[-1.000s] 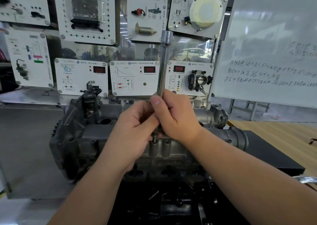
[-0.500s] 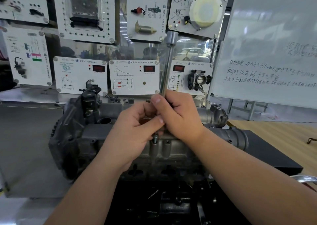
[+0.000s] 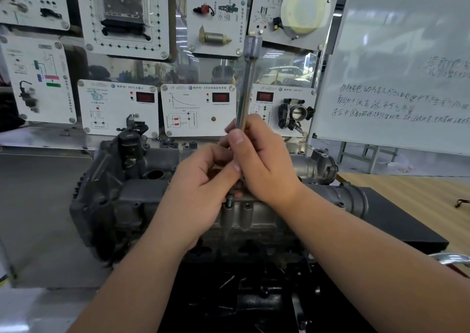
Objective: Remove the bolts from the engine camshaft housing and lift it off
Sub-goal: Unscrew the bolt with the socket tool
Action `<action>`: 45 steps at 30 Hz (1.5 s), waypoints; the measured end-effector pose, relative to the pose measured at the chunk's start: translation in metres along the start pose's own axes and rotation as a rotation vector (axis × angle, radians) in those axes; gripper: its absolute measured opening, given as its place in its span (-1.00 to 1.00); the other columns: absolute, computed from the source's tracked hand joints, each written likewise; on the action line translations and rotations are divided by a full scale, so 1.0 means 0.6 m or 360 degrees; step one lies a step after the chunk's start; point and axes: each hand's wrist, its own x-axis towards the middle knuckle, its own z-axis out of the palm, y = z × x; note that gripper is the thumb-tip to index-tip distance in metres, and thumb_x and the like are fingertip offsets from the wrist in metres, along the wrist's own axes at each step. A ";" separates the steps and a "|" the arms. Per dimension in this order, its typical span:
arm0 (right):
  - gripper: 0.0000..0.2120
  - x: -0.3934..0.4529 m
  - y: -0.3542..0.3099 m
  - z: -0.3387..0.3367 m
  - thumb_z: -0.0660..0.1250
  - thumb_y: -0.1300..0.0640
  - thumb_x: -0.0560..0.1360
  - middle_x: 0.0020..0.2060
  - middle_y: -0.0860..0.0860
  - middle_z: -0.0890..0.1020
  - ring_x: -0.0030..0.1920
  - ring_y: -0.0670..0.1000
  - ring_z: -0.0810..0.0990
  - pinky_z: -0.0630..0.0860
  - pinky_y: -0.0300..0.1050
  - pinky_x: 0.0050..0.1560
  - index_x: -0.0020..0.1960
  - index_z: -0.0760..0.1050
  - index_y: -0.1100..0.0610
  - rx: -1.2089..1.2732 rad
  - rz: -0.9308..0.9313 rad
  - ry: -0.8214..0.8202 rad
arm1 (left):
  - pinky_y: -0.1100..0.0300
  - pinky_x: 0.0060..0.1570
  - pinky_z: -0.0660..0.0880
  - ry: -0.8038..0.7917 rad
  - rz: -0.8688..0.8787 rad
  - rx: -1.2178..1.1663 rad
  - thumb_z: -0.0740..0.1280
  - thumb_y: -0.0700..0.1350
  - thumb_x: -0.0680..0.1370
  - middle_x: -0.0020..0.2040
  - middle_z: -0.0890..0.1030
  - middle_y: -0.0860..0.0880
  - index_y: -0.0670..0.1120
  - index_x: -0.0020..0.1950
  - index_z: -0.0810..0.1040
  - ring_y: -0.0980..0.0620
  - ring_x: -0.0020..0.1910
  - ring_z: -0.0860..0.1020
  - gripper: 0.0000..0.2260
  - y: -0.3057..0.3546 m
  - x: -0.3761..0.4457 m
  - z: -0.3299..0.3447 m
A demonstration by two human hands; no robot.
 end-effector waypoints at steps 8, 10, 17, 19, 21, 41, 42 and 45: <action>-0.75 0.001 -0.001 0.003 0.06 0.05 0.63 -0.33 0.11 0.59 -0.31 0.06 0.57 0.48 0.00 -0.30 -0.18 0.40 -0.03 -0.0076 -0.0049 -0.0033 | -0.23 0.03 0.65 -0.0138 -0.0029 0.0050 0.27 0.10 0.62 0.04 0.73 -0.07 0.13 0.16 0.68 -0.11 0.03 0.72 -0.76 -0.001 0.001 -0.011; -0.71 0.001 -0.002 0.002 0.06 0.03 0.62 -0.36 0.04 0.56 -0.35 -0.03 0.53 0.45 -0.14 -0.34 -0.20 0.46 0.03 -0.0092 -0.0067 -0.0036 | -0.30 -0.01 0.64 -0.0070 0.0002 0.0060 0.33 0.15 0.54 -0.02 0.73 -0.07 0.13 0.07 0.69 -0.13 -0.03 0.72 -0.78 -0.001 0.001 -0.008; -0.51 0.000 0.003 -0.001 0.06 0.00 0.64 -0.40 0.16 0.56 -0.37 0.07 0.54 0.45 0.00 -0.35 -0.20 0.52 0.35 -0.0090 -0.0051 -0.0003 | -0.34 -0.03 0.63 -0.0019 -0.0039 -0.0058 0.42 0.13 0.48 -0.07 0.72 -0.12 0.04 0.01 0.69 -0.16 -0.09 0.71 -0.78 -0.004 0.003 -0.008; -0.55 0.000 0.005 0.002 0.05 0.04 0.64 -0.36 0.14 0.60 -0.35 0.03 0.56 0.48 -0.06 -0.34 -0.20 0.54 0.28 -0.0104 -0.0075 0.0012 | -0.26 0.08 0.63 -0.0159 -0.0072 -0.0079 0.32 0.07 0.60 0.06 0.72 -0.12 0.07 0.14 0.69 -0.16 0.07 0.70 -0.78 -0.002 0.003 -0.014; -0.65 0.001 0.004 0.004 0.04 0.06 0.64 -0.32 0.11 0.63 -0.29 0.04 0.62 0.53 0.01 -0.28 -0.21 0.50 0.03 -0.0091 -0.0126 0.0020 | -0.26 0.13 0.61 -0.0225 -0.0048 -0.0013 0.26 0.04 0.64 0.10 0.72 -0.11 0.11 0.20 0.68 -0.17 0.13 0.68 -0.76 -0.001 0.001 -0.016; -0.65 -0.002 -0.005 0.002 0.06 0.05 0.61 -0.41 0.03 0.57 -0.31 0.11 0.63 0.54 0.09 -0.31 -0.24 0.51 0.04 -0.0079 -0.0154 0.0017 | -0.25 0.08 0.58 -0.0099 0.0046 -0.0025 0.34 0.14 0.53 0.01 0.69 -0.16 0.08 0.05 0.68 -0.22 0.02 0.65 -0.78 -0.007 0.000 -0.010; -0.58 -0.002 -0.004 0.002 0.07 0.03 0.61 -0.42 0.07 0.58 -0.34 0.07 0.61 0.51 0.05 -0.34 -0.23 0.57 0.19 -0.0116 -0.0132 0.0015 | -0.13 0.00 0.62 -0.0085 0.0057 -0.0011 0.36 0.16 0.51 -0.03 0.70 -0.10 0.09 0.02 0.67 -0.11 -0.03 0.66 -0.79 -0.008 0.001 -0.009; -0.47 -0.003 -0.003 0.000 0.08 -0.04 0.61 -0.41 0.11 0.58 -0.37 0.04 0.58 0.48 0.02 -0.36 -0.15 0.59 0.37 -0.0165 -0.0049 -0.0002 | 0.13 -0.20 0.62 -0.0041 0.0083 -0.0016 0.39 0.15 0.48 -0.15 0.69 0.01 0.08 -0.02 0.61 0.07 -0.21 0.66 -0.81 -0.010 0.001 -0.003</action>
